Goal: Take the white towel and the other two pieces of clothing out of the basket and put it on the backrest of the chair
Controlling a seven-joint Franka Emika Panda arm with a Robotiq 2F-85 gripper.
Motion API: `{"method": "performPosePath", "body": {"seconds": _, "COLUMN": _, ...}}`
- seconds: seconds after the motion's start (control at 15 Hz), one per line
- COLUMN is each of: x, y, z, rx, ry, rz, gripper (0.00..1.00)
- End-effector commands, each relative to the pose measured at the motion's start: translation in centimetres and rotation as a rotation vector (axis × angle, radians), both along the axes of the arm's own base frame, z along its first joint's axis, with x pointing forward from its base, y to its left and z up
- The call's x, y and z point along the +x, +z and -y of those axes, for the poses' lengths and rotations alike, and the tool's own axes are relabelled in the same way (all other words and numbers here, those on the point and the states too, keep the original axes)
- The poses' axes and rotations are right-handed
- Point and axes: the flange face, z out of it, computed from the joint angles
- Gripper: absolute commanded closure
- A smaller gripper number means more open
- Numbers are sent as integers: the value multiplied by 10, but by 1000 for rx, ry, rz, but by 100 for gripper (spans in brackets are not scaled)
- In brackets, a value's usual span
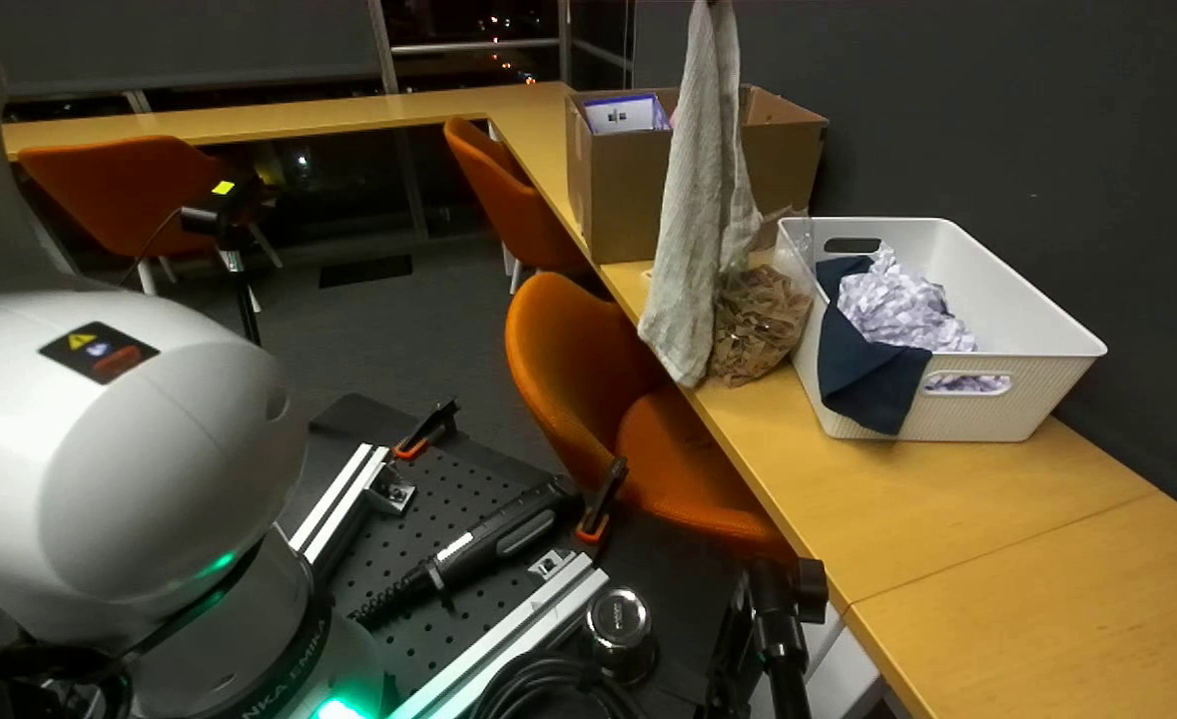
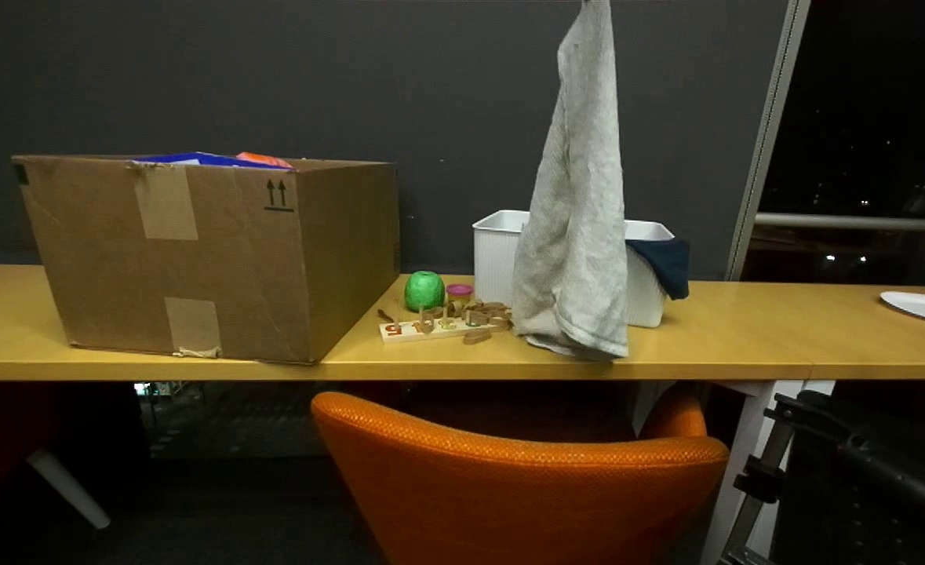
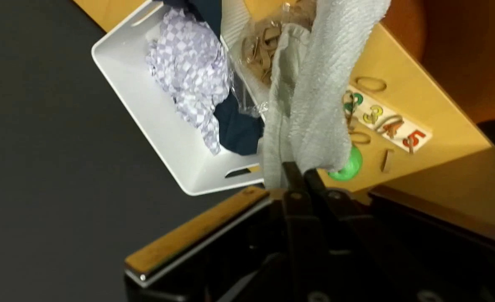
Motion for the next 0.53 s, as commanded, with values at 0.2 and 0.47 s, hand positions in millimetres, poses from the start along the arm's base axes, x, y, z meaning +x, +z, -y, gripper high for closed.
{"method": "performPosePath", "body": {"seconds": 0.2, "x": -29, "y": -68, "z": -32, "rx": 33, "ry": 146, "rz": -109, "gripper": 99}}
{"method": "performPosePath", "body": {"seconds": 0.47, "x": -24, "y": -66, "z": -75, "rx": 120, "ry": 346, "rz": -159, "gripper": 99}}
